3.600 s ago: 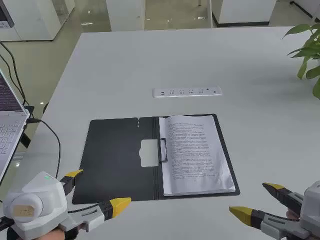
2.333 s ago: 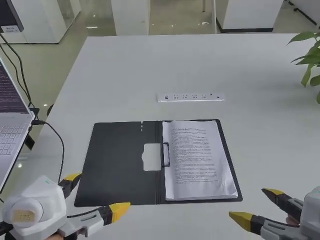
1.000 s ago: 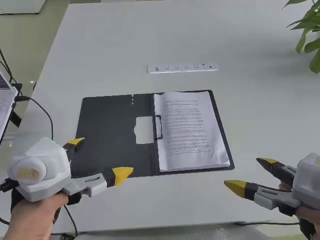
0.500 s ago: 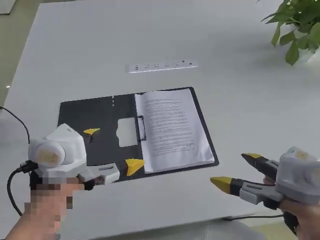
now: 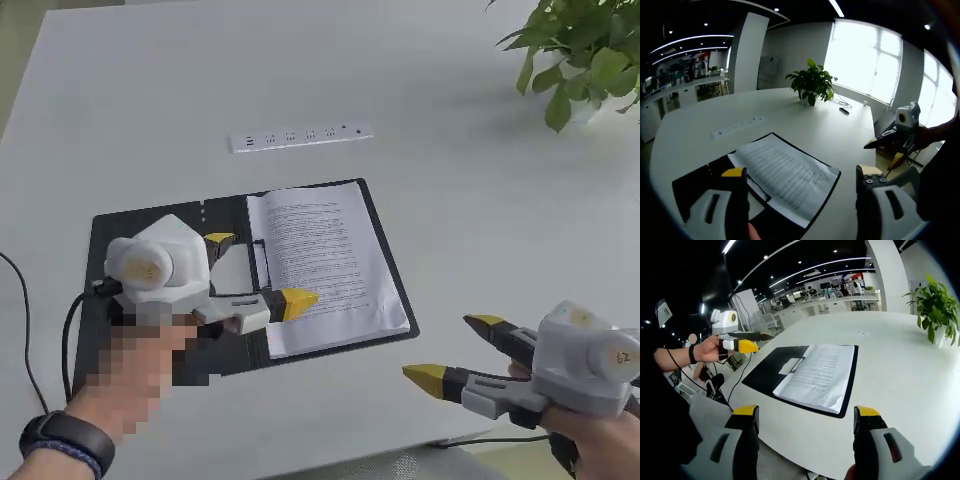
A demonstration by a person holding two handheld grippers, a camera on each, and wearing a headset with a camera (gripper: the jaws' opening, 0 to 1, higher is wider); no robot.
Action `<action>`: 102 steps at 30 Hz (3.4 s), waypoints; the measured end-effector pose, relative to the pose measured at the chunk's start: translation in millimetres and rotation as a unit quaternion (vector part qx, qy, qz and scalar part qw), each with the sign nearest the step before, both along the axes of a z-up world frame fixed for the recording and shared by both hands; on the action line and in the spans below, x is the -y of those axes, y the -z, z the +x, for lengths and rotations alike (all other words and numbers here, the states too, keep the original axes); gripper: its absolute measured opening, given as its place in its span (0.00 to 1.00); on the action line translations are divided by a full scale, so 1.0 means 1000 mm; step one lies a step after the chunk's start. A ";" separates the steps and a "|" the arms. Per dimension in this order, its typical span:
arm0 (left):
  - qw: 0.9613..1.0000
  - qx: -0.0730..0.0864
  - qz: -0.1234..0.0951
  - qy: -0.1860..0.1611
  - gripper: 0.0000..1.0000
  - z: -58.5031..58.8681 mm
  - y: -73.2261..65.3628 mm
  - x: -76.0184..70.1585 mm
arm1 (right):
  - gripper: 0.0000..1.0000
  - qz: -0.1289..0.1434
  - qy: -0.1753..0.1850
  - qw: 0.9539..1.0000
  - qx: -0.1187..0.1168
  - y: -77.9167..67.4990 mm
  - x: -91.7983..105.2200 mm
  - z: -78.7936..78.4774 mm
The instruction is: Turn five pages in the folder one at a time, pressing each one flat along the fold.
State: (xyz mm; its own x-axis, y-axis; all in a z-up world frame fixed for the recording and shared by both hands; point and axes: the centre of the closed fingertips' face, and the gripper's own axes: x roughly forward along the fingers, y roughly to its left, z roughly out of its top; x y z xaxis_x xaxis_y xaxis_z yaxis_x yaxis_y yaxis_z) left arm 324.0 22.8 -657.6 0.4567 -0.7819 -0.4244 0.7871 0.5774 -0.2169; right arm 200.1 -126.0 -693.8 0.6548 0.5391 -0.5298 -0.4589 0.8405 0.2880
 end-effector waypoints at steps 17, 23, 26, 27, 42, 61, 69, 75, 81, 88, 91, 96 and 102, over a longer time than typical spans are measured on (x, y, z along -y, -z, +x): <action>0.998 -0.018 0.025 0.062 0.89 0.009 0.045 0.089 | 0.76 0.005 0.008 1.000 -0.006 0.005 0.009 0.003; 0.997 -0.031 0.033 0.065 0.89 0.008 0.068 0.105 | 0.76 0.006 0.009 1.000 -0.011 0.010 0.014 0.002; 0.997 -0.035 0.039 0.064 0.89 0.007 0.075 0.110 | 0.75 0.007 0.009 1.000 -0.013 0.011 0.015 0.002; 0.997 -0.036 0.041 0.061 0.89 0.007 0.077 0.112 | 0.75 0.007 0.009 1.000 -0.014 0.011 0.016 0.002; 0.993 -0.026 0.099 0.049 0.90 0.002 0.123 0.134 | 0.75 0.010 -0.006 1.000 -0.026 0.018 0.019 0.006; 0.987 0.009 0.151 0.054 0.79 0.011 0.149 0.127 | 0.74 0.017 -0.015 0.999 -0.033 0.025 0.015 0.015; 0.988 0.020 0.141 0.052 0.78 0.012 0.151 0.126 | 0.73 0.016 -0.026 0.999 -0.035 0.030 0.013 0.027; 0.989 0.019 0.139 0.047 0.74 0.014 0.151 0.125 | 0.72 0.019 -0.026 0.999 -0.031 0.028 0.015 0.032; 0.991 0.002 0.124 0.043 0.71 0.000 0.146 0.131 | 0.72 0.021 -0.024 0.999 -0.034 0.031 0.016 0.029; 0.993 -0.005 0.111 0.048 0.76 -0.012 0.146 0.141 | 0.72 0.023 -0.020 0.999 -0.035 0.031 0.018 0.027; 0.992 0.002 0.116 0.050 0.75 -0.011 0.149 0.140 | 0.72 0.022 -0.019 0.999 -0.036 0.031 0.019 0.026; 0.994 -0.007 0.105 0.044 0.74 -0.011 0.146 0.139 | 0.72 0.026 -0.014 0.999 -0.035 0.030 0.021 0.026; 0.994 -0.005 0.102 0.038 0.68 -0.008 0.146 0.135 | 0.72 0.028 -0.016 0.999 -0.034 0.029 0.019 0.028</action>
